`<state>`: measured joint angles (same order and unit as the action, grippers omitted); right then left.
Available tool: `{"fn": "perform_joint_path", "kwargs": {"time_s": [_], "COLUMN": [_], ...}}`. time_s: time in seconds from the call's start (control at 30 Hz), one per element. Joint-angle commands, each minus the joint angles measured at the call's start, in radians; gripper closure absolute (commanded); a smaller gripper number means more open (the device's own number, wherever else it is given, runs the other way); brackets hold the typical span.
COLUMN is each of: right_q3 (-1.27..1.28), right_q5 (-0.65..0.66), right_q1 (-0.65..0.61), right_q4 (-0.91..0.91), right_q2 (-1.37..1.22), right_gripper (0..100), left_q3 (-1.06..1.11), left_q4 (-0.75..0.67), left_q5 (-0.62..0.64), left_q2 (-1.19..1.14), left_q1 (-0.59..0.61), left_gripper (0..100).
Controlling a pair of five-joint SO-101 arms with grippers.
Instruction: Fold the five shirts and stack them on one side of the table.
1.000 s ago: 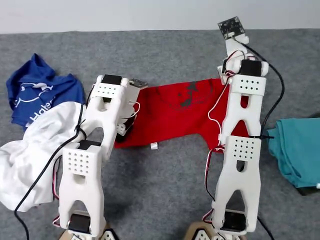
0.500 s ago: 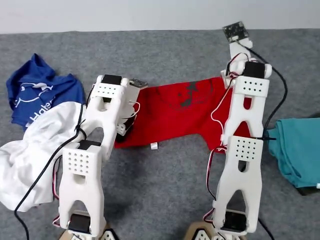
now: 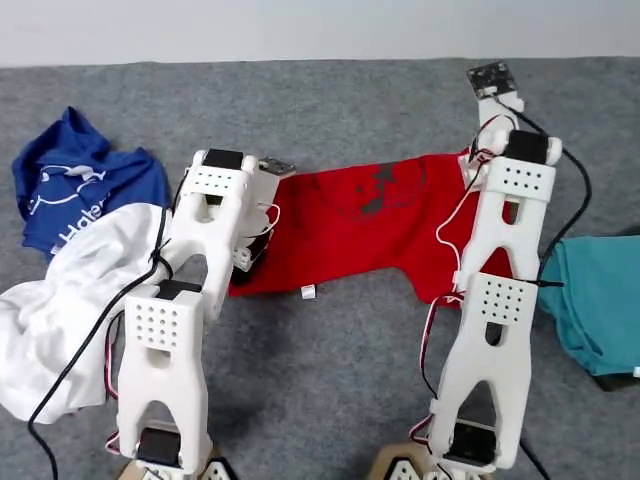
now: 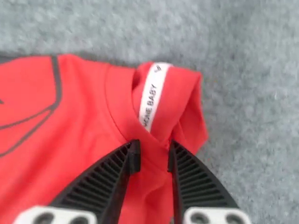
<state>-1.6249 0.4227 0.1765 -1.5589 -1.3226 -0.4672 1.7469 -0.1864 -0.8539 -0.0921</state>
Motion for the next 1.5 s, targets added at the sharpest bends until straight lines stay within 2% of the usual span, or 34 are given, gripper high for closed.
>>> {"fn": "perform_joint_path", "kwargs": {"time_s": [0.0,0.27,0.4,0.8,1.17,1.23,1.4,1.47], "right_q3": [-0.055,-0.015,-0.057,-0.06,-0.058,-0.06,-0.06,-0.061], "right_q5": [-0.011,-0.011,-0.009,0.018,0.12,0.138,0.14,0.14], "right_q1": [0.025,0.024,0.025,0.042,0.104,0.107,0.11,0.104], "right_q4": [0.005,0.048,0.038,-0.051,0.008,0.031,0.027,0.025], "right_q2": [0.015,-0.077,-0.065,0.157,0.079,0.048,0.025,0.041], "right_gripper": [87.7,88.8,99.1,98.9,98.7,96.5,79.3,76.4], "left_q3": [0.01,0.01,0.01,0.01,0.01,0.01,0.012,0.013], "left_q4": [0.005,0.005,0.005,0.005,0.005,0.005,0.006,0.006], "left_q5": [-0.003,-0.005,-0.005,-0.005,-0.002,-0.002,-0.002,-0.002], "left_q2": [-0.02,-0.02,-0.02,-0.018,-0.017,-0.017,-0.014,-0.012], "left_q1": [0.015,-0.021,-0.048,-0.046,-0.051,-0.051,-0.051,-0.051], "left_gripper": [100,100,100,100,100,100,100,100]}}
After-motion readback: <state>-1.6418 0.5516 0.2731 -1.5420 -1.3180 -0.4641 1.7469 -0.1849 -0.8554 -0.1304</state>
